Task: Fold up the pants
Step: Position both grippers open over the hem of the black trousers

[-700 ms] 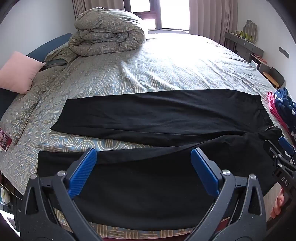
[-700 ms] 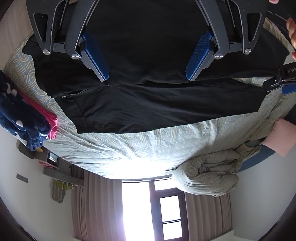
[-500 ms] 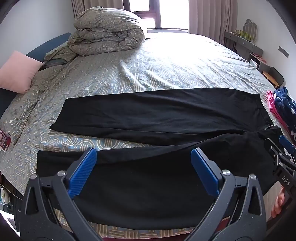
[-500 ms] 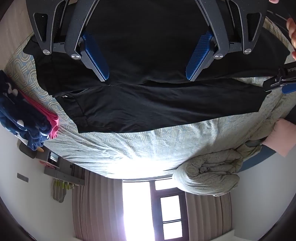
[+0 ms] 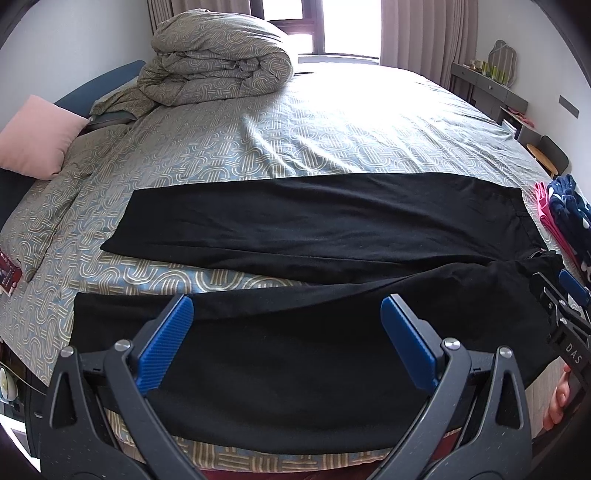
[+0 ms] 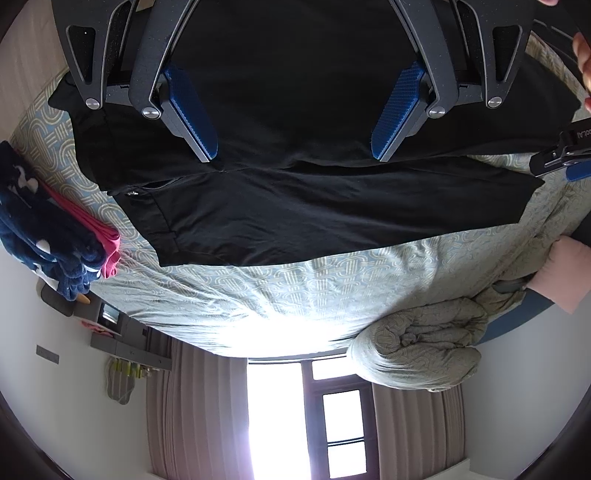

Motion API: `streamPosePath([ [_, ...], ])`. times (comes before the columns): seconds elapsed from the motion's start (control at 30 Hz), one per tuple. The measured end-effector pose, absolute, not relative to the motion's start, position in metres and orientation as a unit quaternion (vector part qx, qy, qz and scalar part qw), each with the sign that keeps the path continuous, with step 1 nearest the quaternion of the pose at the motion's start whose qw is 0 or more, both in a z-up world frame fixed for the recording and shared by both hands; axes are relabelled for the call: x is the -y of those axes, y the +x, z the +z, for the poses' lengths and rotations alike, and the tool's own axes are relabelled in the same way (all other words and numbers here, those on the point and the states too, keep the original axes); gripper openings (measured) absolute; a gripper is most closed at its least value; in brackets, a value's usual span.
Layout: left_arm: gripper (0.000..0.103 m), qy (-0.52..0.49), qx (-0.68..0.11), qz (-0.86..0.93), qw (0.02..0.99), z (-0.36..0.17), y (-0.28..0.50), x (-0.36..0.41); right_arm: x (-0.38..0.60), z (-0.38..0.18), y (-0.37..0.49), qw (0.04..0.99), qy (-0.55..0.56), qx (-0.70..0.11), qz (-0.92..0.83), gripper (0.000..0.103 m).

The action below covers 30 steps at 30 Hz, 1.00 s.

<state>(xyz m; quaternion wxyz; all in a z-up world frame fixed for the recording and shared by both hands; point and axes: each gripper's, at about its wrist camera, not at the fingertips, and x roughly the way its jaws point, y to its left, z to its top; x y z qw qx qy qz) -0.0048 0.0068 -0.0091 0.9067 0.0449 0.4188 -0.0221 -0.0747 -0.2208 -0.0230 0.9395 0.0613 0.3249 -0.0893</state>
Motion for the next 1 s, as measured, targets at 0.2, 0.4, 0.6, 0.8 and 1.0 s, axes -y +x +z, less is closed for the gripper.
streamPosePath([
  [0.2, 0.101, 0.053, -0.406, -0.02, 0.912, -0.007, -0.006, -0.004, 0.223, -0.024, -0.075, 0.938, 0.066, -0.329, -0.091, 0.087],
  [0.4, 0.101, 0.044, -0.4, -0.019, 0.915, -0.007, -0.007, -0.008, 0.222, -0.025, -0.075, 0.937, 0.066, -0.332, -0.091, 0.087],
  [0.6, 0.101, 0.032, -0.399, -0.018, 0.916, -0.011, -0.004, -0.016, 0.22, -0.026, -0.074, 0.935, 0.065, -0.336, -0.092, 0.087],
  [0.8, 0.101, 0.034, -0.398, -0.016, 0.916, -0.013, -0.006, -0.022, 0.217, -0.029, -0.072, 0.932, 0.063, -0.344, -0.092, 0.087],
  [1.0, 0.101, 0.017, -0.41, -0.022, 0.912, -0.017, -0.005, -0.03, 0.215, -0.032, -0.071, 0.929, 0.064, -0.352, -0.092, 0.087],
])
